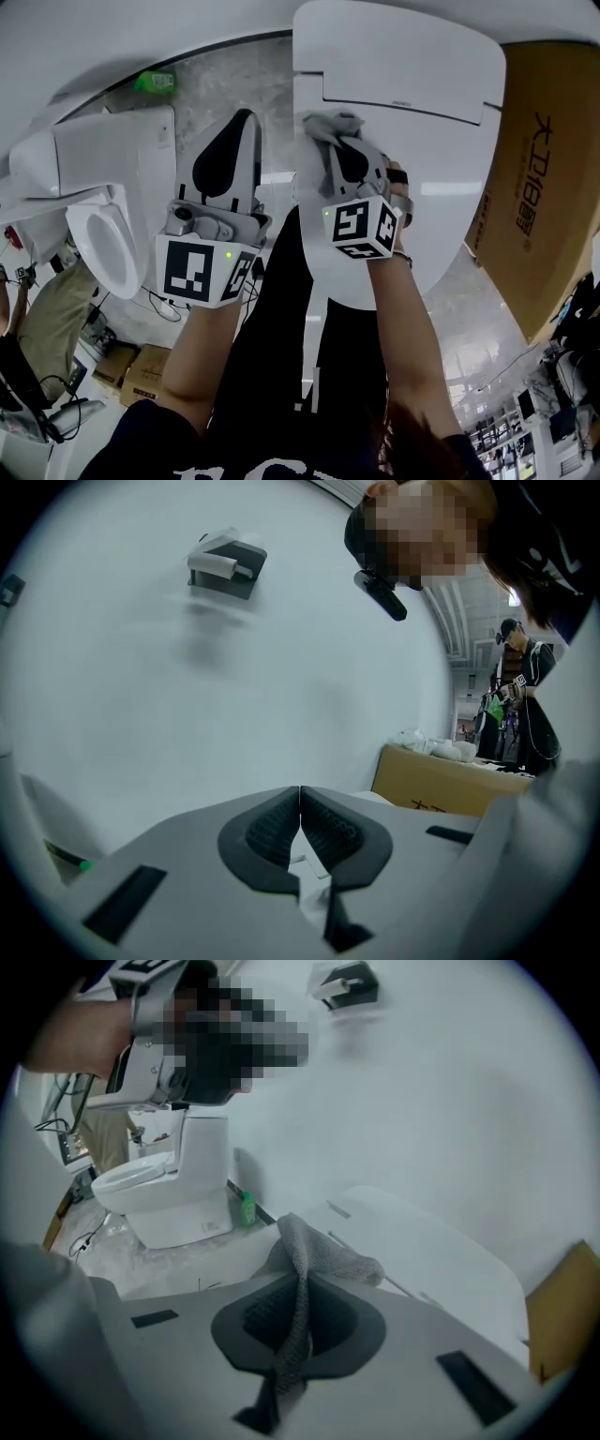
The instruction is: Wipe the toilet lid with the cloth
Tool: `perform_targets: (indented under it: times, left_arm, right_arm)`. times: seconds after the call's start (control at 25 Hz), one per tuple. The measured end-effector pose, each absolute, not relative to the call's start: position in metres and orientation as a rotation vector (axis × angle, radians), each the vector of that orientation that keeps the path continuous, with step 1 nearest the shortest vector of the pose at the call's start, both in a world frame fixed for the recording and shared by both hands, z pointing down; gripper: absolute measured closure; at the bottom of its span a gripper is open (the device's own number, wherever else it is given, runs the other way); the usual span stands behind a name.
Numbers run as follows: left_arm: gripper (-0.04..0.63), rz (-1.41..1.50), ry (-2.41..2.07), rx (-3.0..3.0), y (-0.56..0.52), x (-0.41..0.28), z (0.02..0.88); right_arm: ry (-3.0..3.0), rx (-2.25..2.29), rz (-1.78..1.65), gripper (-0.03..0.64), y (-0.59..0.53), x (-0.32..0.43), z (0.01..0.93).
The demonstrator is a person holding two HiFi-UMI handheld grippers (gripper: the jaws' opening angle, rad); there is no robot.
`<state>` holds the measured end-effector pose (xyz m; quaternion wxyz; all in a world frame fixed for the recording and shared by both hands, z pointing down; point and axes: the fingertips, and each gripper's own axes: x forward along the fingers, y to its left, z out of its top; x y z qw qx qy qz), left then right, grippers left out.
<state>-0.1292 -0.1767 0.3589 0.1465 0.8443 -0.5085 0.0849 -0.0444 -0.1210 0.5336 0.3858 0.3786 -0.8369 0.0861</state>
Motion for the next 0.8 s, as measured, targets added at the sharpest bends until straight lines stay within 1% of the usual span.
perform_targets:
  times: [0.2, 0.48, 0.56, 0.68, 0.8]
  left_arm:
    - [0.574, 0.246, -1.463, 2.433, -0.176, -0.126, 0.362]
    - [0.574, 0.257, -1.443, 2.436, -0.170, -0.119, 0.367]
    - [0.574, 0.258, -1.439, 2.437, -0.168, -0.118, 0.368]
    - [0.574, 0.258, -1.436, 2.437, -0.166, -0.117, 0.368]
    - [0.574, 0.257, -1.440, 2.436, -0.166, -0.118, 0.368]
  right_arm:
    - [-1.999, 1.175, 0.299, 0.591, -0.122, 0.055, 0.535]
    - [-1.721, 1.515, 0.420, 0.592, -0.119, 0.220, 0.539]
    - [-1.651, 1.595, 0.448, 0.592, -0.113, 0.254, 0.540]
    - [-1.594, 1.673, 0.491, 0.592, -0.101, 0.273, 0.541]
    - [-1.601, 1.684, 0.503, 0.592, -0.094, 0.256, 0.540]
